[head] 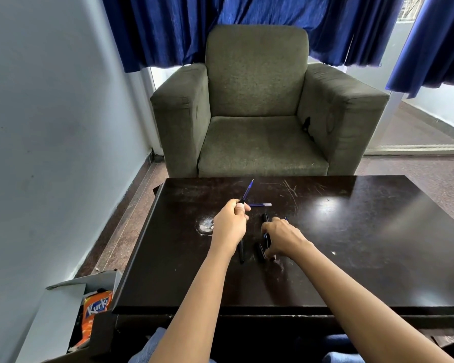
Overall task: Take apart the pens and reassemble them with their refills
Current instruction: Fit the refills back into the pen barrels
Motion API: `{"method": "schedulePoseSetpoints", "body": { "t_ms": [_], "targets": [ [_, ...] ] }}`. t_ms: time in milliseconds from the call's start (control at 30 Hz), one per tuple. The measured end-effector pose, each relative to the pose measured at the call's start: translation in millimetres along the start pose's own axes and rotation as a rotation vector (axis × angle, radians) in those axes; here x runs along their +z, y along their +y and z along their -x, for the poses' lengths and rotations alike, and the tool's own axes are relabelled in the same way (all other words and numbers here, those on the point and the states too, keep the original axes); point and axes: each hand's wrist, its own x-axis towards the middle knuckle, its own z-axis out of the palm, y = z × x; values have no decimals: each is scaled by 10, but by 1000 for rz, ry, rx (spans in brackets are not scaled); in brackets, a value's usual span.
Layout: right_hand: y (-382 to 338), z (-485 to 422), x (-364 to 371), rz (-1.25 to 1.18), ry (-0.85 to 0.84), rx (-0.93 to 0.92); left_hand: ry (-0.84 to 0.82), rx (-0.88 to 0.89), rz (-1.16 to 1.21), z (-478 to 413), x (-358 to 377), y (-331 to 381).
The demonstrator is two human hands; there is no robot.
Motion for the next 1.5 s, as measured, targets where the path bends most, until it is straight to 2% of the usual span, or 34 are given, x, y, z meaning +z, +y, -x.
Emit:
{"method": "schedulePoseSetpoints", "body": {
  "t_ms": [67, 300, 467, 533, 667, 800, 1500],
  "targets": [
    [38, -25, -77, -152, 80, 16, -1, 2, 5, -7, 3, -6],
    [121, 36, -531, -978, 424, 43, -54, 8, -8, -31, 41, -59],
    [131, 98, -614, -1614, 339, 10, -70, 14, -6, -34, 47, -65],
    [100, 124, -621, -1754, 249, 6, -72, 14, -1, -41, 50, -70],
    [61, 153, -604, -1704, -16, -47, -90, 0, 28, -59, 75, -61],
    [-17, 184, -583, -1601, -138, -109, -96, -25, 58, -63, 69, -56],
    [-92, 165, -546, -1729, -14, -134, -64, -27, 75, -124, 77, -112]
  ]
}}
